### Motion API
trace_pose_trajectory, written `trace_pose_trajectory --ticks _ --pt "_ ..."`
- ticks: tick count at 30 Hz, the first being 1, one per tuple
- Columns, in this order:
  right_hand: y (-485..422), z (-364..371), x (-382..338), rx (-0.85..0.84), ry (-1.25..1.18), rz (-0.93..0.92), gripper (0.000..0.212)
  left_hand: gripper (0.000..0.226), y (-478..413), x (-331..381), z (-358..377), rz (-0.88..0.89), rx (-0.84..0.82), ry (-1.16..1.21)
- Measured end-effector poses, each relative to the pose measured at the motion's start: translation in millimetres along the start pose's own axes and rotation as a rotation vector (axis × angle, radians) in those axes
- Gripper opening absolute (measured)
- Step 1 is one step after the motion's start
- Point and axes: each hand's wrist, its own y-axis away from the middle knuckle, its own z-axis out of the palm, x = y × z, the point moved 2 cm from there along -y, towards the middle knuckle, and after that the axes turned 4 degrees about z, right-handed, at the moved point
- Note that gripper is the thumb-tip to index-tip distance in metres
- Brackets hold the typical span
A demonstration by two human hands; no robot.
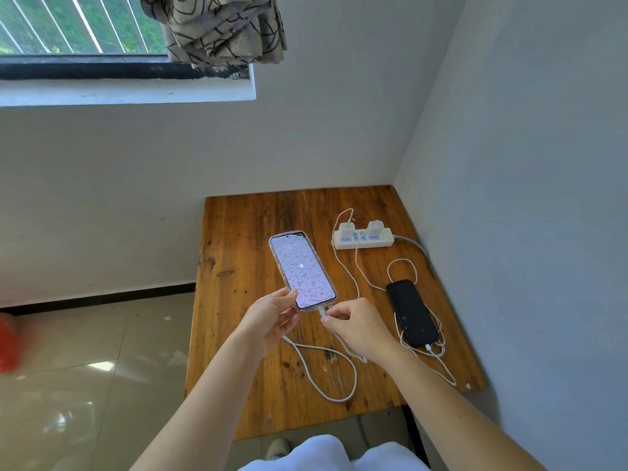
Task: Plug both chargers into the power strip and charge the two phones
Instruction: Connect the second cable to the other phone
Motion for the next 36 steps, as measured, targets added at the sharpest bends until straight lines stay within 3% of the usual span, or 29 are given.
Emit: trace_pose_trajectory --ticks 27,36 --pt "-12.9 4.4 2.8 -0.019 -0.003 0.044 0.017 0.042 -15.9 0.0 -4.3 -0.025 0.019 0.010" --pt "-27.6 14.6 9.6 -0.058 0.032 0.109 0.017 0.031 -31.1 -4.4 -11.4 -0.096 0.026 -0.024"
